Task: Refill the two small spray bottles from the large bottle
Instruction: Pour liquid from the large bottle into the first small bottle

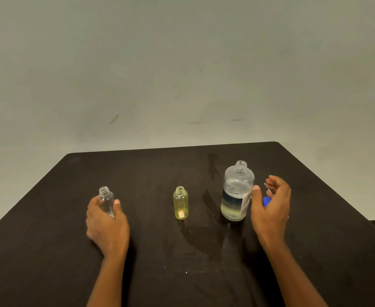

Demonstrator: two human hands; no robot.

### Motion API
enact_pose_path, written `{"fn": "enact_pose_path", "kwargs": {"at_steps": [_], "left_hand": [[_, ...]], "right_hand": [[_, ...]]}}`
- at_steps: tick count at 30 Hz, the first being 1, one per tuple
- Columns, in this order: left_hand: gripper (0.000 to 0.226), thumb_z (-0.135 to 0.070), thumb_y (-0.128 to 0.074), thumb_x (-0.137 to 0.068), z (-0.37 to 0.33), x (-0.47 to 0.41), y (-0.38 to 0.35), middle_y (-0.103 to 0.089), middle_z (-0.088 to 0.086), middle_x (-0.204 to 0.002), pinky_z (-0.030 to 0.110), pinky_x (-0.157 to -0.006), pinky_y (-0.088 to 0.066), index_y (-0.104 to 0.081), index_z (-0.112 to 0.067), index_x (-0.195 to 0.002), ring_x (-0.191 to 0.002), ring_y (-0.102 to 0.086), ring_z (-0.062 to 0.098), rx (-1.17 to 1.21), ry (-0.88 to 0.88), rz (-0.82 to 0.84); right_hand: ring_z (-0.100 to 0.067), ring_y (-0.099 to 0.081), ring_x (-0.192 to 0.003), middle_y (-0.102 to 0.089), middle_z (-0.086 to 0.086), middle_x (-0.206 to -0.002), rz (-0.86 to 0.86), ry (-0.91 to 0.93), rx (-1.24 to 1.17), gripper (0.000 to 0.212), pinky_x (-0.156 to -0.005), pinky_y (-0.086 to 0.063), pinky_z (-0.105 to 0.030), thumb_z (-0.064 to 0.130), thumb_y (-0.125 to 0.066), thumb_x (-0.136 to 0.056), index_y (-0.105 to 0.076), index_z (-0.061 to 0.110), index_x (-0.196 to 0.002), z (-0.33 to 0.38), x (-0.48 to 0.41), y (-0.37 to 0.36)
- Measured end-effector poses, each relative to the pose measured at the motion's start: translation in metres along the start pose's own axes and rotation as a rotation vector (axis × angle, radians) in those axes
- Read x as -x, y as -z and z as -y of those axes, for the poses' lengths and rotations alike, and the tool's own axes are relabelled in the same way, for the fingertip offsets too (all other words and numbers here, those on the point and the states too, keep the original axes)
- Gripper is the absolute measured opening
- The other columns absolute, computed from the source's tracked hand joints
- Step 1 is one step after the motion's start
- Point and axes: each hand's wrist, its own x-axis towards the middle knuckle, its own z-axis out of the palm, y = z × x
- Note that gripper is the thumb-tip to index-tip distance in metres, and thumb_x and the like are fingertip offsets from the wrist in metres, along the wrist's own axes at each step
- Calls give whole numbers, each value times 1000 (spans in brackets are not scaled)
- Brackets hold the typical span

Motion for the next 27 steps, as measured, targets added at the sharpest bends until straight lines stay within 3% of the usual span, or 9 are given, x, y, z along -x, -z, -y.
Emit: {"fn": "enact_pose_path", "kwargs": {"at_steps": [5, 8, 11, 14, 17, 20, 24, 27], "left_hand": [[39, -20, -60, -89, 3, -2, 1, -56, 11, -125, 48, -97, -36, -47, -10, -124, -114, -51, 33, -13, 57, -15], [42, -20, -61, -88, 3, -1, 2, -57, 10, -124, 48, -97, -35, -46, -9, -126, -114, -51, 33, -17, 66, -19], [46, -21, -63, -87, 4, -1, 3, -58, 10, -124, 48, -99, -35, -44, -9, -128, -114, -50, 34, -12, 94, -12], [51, -19, -65, -85, 4, -2, 2, -57, 11, -124, 48, -101, -34, -43, -8, -130, -114, -50, 34, -6, 121, -4], [55, -15, -67, -81, 5, -3, 3, -56, 11, -125, 48, -101, -34, -42, -8, -130, -115, -50, 34, -2, 123, 4], [60, -9, -67, -78, 5, -2, 3, -54, 14, -127, 50, -100, -34, -41, -6, -131, -117, -47, 35, -12, 109, 21], [69, -8, -66, -75, -7, 5, 3, -40, 20, -138, 53, -102, -29, -35, -2, -137, -127, -34, 39, -20, 91, -65], [69, -9, -63, -74, -16, 12, 6, -35, 22, -139, 52, -102, -27, -34, -2, -136, -127, -31, 41, 24, 30, -170]], "right_hand": [[-14, -50, -118, -49, 2, -124, 93, -44, -168, 40, -102, -42, -36, 5, -53, -92, -41, 15, -129, 3, 6, -6], [-12, -50, -118, -50, 1, -124, 129, -62, -228, 38, -101, -42, -32, 8, -49, -96, -40, 16, -132, 4, 7, -7], [2, -49, -117, -50, 9, -124, 186, -64, -265, 41, -94, -40, -16, 27, -50, -96, -38, 22, -135, 3, 11, -10], [3, -47, -120, -48, 16, -128, 275, -70, -276, 55, -96, -38, -18, 44, -56, -88, -35, 27, -136, 4, 15, -13], [-3, -45, -122, -46, 20, -127, 295, -27, -197, 59, -100, -38, -25, 34, -68, -84, -35, 31, -132, 4, 16, -19], [-9, -48, -119, -48, 8, -127, 271, 1, -152, 64, -100, -38, -24, 20, -74, -80, -37, 23, -132, 7, 13, -25], [-12, -49, -115, -49, 2, -126, 255, -5, -118, 66, -96, -40, -24, 16, -77, -77, -39, 16, -132, 12, 6, -34], [-8, -49, -108, -49, 7, -119, 238, -35, -103, 66, -85, -35, -6, 17, -78, -75, -40, 17, -129, 14, 5, -40]]}}
